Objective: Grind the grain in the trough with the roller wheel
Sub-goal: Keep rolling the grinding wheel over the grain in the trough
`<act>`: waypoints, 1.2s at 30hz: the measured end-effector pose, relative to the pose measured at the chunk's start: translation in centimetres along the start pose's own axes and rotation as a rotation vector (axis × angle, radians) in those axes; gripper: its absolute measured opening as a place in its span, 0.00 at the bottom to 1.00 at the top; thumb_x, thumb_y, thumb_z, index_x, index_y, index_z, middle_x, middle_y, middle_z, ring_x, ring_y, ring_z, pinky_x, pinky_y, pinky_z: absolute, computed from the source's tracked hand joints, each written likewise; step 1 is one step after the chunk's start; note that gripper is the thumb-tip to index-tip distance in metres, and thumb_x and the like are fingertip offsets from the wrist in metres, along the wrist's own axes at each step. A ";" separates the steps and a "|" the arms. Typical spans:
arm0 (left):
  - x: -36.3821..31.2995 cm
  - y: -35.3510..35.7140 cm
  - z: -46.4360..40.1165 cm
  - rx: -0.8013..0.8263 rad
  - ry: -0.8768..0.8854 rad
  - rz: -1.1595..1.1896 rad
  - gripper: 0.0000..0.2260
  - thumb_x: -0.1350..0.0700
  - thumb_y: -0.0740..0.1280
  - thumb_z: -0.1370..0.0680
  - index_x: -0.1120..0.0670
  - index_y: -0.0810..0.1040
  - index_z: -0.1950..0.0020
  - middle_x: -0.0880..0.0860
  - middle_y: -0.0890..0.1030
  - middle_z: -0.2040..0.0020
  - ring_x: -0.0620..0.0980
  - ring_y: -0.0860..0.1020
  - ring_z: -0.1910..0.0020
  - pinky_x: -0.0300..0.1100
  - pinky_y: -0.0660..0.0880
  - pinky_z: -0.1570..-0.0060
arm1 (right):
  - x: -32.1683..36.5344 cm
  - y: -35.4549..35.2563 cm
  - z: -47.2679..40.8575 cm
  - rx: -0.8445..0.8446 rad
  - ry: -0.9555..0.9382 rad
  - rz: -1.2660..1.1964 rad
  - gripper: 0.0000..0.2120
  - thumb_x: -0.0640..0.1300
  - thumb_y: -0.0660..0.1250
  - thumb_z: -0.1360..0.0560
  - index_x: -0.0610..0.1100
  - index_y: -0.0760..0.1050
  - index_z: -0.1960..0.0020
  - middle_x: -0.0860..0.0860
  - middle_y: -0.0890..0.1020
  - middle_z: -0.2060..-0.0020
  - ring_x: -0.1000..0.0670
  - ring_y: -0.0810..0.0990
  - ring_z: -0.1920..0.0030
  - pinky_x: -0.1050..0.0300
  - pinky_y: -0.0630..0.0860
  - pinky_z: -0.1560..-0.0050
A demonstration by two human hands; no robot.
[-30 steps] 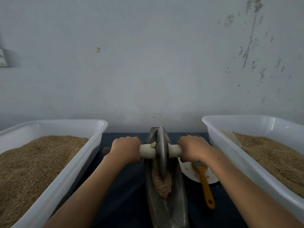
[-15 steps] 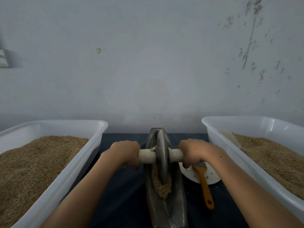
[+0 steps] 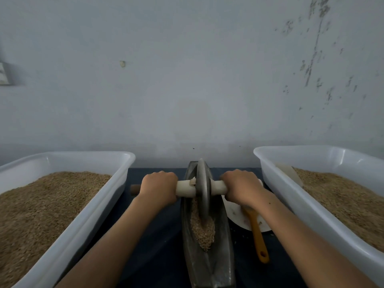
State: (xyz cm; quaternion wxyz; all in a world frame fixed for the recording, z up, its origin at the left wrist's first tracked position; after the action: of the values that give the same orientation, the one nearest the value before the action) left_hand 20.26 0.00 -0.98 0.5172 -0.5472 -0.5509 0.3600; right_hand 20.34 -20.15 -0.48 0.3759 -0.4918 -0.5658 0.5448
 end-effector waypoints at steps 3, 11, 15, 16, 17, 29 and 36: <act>0.5 -0.5 0.0 0.199 0.041 0.041 0.20 0.50 0.71 0.29 0.52 0.74 0.40 0.51 0.79 0.48 0.50 0.76 0.52 0.43 0.68 0.57 | -0.1 -0.6 0.2 0.184 -0.027 -0.007 0.17 0.45 0.70 0.29 0.46 0.75 0.40 0.48 0.81 0.51 0.48 0.79 0.54 0.57 0.70 0.60; 0.5 -0.4 -0.1 0.153 0.015 0.054 0.17 0.49 0.70 0.29 0.51 0.75 0.42 0.49 0.77 0.54 0.50 0.75 0.56 0.43 0.68 0.58 | 0.0 -0.6 0.1 0.145 -0.013 -0.008 0.16 0.46 0.70 0.28 0.45 0.75 0.42 0.50 0.79 0.55 0.50 0.77 0.58 0.59 0.67 0.65; 0.0 0.1 -0.1 -0.080 -0.015 0.026 0.12 0.51 0.66 0.26 0.49 0.74 0.43 0.50 0.79 0.49 0.52 0.77 0.50 0.43 0.67 0.57 | 0.4 0.1 0.1 -0.104 0.024 0.031 0.08 0.43 0.65 0.26 0.48 0.75 0.46 0.49 0.81 0.52 0.47 0.79 0.53 0.55 0.66 0.59; 0.0 0.2 -0.1 -0.112 -0.019 0.028 0.11 0.52 0.66 0.25 0.49 0.74 0.43 0.50 0.79 0.49 0.52 0.77 0.50 0.43 0.66 0.58 | 0.4 0.3 0.1 -0.136 0.027 0.027 0.08 0.43 0.64 0.25 0.48 0.74 0.47 0.49 0.81 0.52 0.46 0.79 0.52 0.55 0.66 0.59; 0.0 0.2 -0.1 -0.121 -0.016 0.030 0.11 0.52 0.66 0.25 0.49 0.74 0.43 0.50 0.79 0.49 0.51 0.77 0.50 0.42 0.66 0.58 | 0.5 0.3 0.1 -0.143 0.027 0.024 0.07 0.42 0.64 0.25 0.48 0.74 0.47 0.49 0.81 0.52 0.46 0.79 0.52 0.55 0.66 0.58; 0.5 -0.6 0.0 0.247 0.026 0.060 0.19 0.49 0.72 0.31 0.52 0.75 0.42 0.48 0.75 0.58 0.49 0.75 0.59 0.43 0.70 0.59 | -0.1 -0.8 0.2 0.245 -0.041 -0.042 0.17 0.45 0.72 0.29 0.45 0.75 0.42 0.49 0.79 0.56 0.50 0.78 0.58 0.61 0.68 0.66; -0.4 0.2 0.1 -0.106 -0.048 0.013 0.11 0.52 0.66 0.26 0.51 0.75 0.44 0.51 0.78 0.50 0.51 0.77 0.52 0.43 0.66 0.59 | 0.1 0.4 -0.4 -0.080 0.002 0.009 0.05 0.44 0.66 0.27 0.50 0.73 0.52 0.50 0.81 0.56 0.50 0.73 0.62 0.56 0.65 0.63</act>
State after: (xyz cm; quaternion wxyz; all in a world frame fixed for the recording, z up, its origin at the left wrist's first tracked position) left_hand 20.15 -0.32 -1.30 0.4717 -0.5685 -0.5778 0.3470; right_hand 20.73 -20.03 -0.82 0.3538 -0.5097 -0.5845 0.5229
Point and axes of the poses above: each hand's wrist, its own z-axis away from the middle knuckle, its own y-axis out of the palm, x = y × z, the point moved 1 cm from there along -z, towards the middle knuckle
